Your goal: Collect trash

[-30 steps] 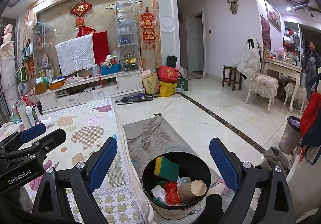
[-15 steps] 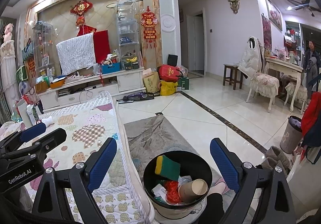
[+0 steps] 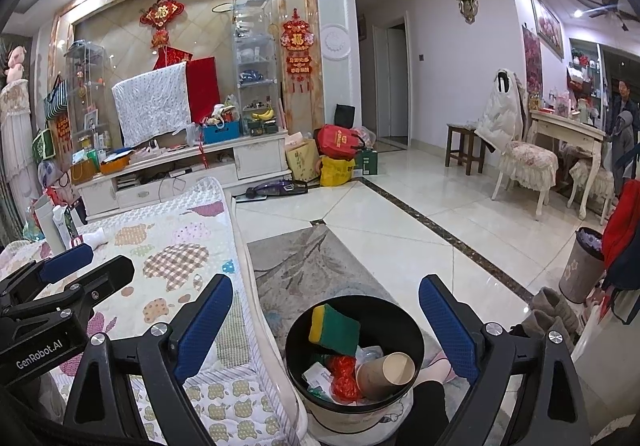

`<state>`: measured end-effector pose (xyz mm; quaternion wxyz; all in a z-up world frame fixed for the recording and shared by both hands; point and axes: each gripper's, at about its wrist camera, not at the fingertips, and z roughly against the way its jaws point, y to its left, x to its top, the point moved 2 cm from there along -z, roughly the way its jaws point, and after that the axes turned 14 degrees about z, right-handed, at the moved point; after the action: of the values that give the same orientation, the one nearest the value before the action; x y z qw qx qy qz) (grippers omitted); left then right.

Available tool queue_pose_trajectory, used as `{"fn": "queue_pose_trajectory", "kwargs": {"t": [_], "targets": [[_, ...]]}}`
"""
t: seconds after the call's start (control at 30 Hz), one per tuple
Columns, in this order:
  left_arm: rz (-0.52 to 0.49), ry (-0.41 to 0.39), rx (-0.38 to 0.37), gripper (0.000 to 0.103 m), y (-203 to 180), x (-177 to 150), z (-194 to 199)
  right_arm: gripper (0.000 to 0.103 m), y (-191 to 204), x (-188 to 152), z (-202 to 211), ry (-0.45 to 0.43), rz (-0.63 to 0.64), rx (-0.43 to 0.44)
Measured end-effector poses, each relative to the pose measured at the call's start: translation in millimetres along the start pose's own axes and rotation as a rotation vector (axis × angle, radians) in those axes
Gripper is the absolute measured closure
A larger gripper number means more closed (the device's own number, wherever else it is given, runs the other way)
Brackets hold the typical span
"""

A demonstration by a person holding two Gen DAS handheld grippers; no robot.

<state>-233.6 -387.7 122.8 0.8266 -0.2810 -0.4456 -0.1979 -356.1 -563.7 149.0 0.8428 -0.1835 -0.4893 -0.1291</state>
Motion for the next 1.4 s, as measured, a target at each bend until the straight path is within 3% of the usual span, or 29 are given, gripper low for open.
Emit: {"fn": "queue_pose_trajectory", "kwargs": {"t": [1.4], "targets": [[-0.007, 0.011, -0.003, 0.028, -4.6, -6.7, -1.2, 0.010, -12.0, -10.6, -7.9, 0.031, -0.010, 0.004]]}}
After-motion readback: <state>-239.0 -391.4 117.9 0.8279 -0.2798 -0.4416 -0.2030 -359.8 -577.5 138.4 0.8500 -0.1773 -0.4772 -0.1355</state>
